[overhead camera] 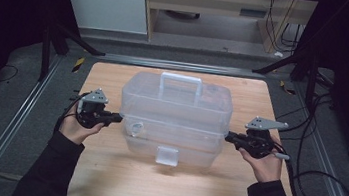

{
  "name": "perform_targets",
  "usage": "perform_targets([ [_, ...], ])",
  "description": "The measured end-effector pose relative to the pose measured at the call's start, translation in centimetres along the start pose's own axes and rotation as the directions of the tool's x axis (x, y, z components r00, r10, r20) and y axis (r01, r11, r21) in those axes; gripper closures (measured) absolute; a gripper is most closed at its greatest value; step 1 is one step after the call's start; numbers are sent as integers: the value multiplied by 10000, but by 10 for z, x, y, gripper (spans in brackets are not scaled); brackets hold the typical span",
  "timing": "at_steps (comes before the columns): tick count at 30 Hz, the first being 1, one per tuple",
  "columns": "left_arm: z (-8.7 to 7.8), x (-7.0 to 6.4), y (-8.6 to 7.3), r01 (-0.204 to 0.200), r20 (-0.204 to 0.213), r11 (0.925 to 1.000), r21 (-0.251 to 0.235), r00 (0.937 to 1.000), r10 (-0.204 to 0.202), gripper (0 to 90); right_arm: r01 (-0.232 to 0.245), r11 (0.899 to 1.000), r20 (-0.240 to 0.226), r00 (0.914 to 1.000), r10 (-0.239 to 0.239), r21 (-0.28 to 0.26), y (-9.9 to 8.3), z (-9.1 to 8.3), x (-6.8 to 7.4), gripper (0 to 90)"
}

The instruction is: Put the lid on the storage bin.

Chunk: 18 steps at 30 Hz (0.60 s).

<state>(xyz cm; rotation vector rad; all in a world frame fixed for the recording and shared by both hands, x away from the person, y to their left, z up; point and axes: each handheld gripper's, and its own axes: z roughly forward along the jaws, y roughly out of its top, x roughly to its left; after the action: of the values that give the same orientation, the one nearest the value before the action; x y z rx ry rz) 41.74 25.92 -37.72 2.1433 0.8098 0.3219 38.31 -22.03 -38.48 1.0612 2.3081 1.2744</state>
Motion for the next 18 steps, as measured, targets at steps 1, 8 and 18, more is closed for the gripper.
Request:
perform_targets([
  [1, 0, 1, -1, 46, -8, 10000, 17, 10000, -46, 890, 35, 9999, 75, 10000, -36, 144, -2, 2, 0, 870],
  [8, 8, -1, -6, 24, -16, 9994, 351, 10000, -23, 889, 166, 9986, 383, 9991, -185, 497, -7, 7, 0, 867],
  [18, 13, 8, -16, 244, -275, 9964, 815, 9994, -222, 886, 88, 9967, 580, 9982, -135, 809, -15, 11, -5, 858],
])
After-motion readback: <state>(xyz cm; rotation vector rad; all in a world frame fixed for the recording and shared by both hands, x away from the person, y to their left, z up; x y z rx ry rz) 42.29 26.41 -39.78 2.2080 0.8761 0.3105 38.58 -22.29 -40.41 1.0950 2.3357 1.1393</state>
